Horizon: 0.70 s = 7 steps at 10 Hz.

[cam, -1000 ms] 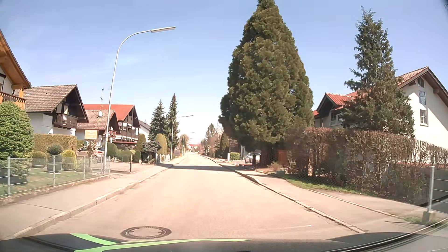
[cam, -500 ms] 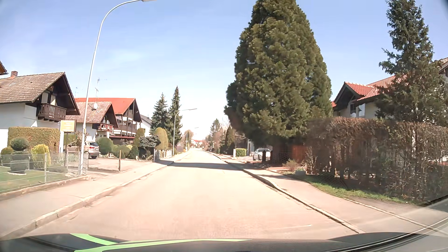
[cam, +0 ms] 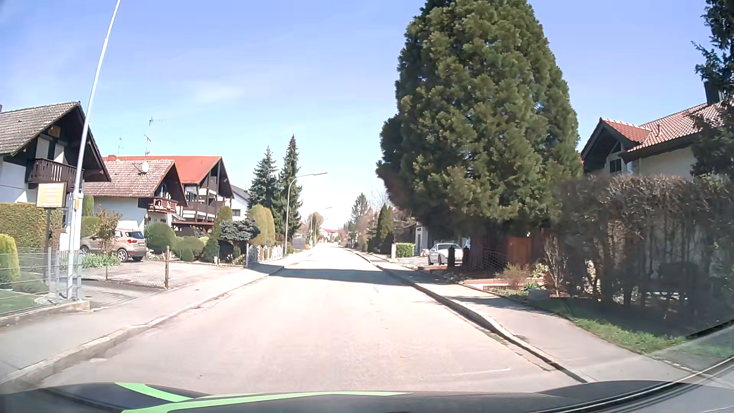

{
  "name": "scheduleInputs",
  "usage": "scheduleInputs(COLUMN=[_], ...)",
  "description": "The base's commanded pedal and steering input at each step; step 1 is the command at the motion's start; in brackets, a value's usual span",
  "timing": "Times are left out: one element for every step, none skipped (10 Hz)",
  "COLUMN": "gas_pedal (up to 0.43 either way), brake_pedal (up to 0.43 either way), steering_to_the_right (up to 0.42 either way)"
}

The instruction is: Follow the waypoints while adhering to traffic rules and regulations

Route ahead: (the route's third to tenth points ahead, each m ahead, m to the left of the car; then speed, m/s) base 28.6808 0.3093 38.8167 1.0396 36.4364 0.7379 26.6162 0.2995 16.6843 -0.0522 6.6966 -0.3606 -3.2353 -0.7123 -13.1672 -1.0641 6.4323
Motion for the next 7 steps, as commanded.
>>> scheduleInputs(gas_pedal=[0.059, 0.047, 0.039, 0.000, 0.000, 0.000, 0.000], brake_pedal=[0.000, 0.000, 0.000, 0.000, 0.000, 0.000, 0.000], steering_to_the_right=[-0.016, -0.016, -0.013, -0.010, -0.008, -0.005, -0.005])
